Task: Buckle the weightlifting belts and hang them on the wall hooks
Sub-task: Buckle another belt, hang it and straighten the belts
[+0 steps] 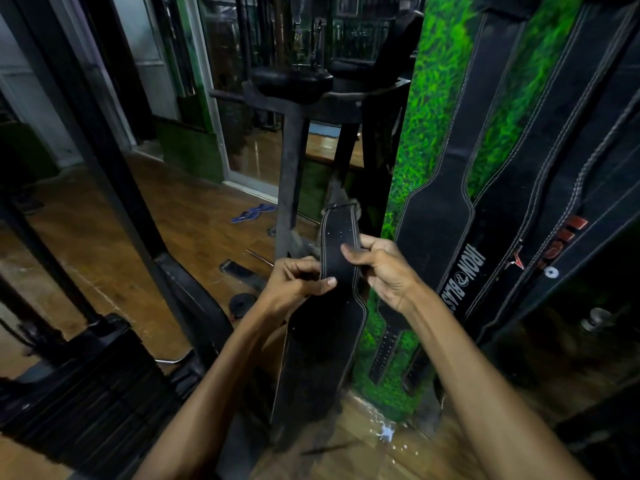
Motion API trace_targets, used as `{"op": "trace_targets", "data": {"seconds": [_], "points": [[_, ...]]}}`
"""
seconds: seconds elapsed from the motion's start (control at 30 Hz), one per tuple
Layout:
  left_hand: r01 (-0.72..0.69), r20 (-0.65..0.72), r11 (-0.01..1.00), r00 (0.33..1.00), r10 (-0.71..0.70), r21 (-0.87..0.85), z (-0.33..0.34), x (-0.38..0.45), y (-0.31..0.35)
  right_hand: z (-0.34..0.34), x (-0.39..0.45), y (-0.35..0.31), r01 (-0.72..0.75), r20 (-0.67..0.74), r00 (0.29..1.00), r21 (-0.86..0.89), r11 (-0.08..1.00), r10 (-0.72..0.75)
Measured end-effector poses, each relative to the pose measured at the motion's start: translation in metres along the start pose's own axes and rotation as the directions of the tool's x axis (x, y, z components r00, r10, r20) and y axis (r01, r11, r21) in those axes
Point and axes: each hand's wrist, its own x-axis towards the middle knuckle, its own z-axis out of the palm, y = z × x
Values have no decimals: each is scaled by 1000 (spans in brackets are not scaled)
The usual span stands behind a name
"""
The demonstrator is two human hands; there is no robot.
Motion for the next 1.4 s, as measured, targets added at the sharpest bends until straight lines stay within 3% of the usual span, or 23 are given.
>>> {"op": "trace_targets", "data": {"seconds": [0.17, 0.33, 0.53, 0.67, 0.83, 0.9, 1.0, 1.1, 1.17, 1.27, 1.4], "points": [[62, -116, 992, 990, -74, -111, -6, 7, 20, -1, -5, 11, 95, 29, 995, 4, 995, -95], [-7, -168, 980, 985, -27, -199, 1, 29, 54, 11, -6, 30, 85, 74, 994, -67, 994, -80], [-152, -276, 987, 952, 131, -56, -9, 31, 49, 16, -7, 14, 65, 25, 998, -73, 995, -63], [-176, -235, 984, 957, 171, -4, -2, 22, 40, 24, -5, -29, 193, -29, 981, -15, 981, -194], [-185, -104, 979, 975, 194, 86, 0, 17, 34, 30, -6, -47, 320, -175, 902, -346, 882, -396], [-225, -103, 966, 966, 239, 128, -3, 18, 44, 28, -9, -38, 323, -219, 880, -377, 868, -422], [-308, -110, 945, 941, 319, 110, -2, 22, 71, 26, -16, -24, 332, -161, 895, -385, 861, -417], [-382, -66, 910, 916, 396, 158, 3, 24, 78, 21, -21, -29, 242, -87, 947, -438, 866, -308], [-386, -86, 910, 912, 401, 154, 3, 25, 71, 14, -23, -44, 187, -89, 965, -424, 886, -246], [-376, -90, 914, 916, 392, 152, 6, 25, 60, 5, -22, -76, 287, -171, 921, -307, 907, -350], [-353, -80, 921, 926, 369, 166, 12, 26, 56, 14, -16, -105, 226, -70, 960, -386, 895, -273]]}}
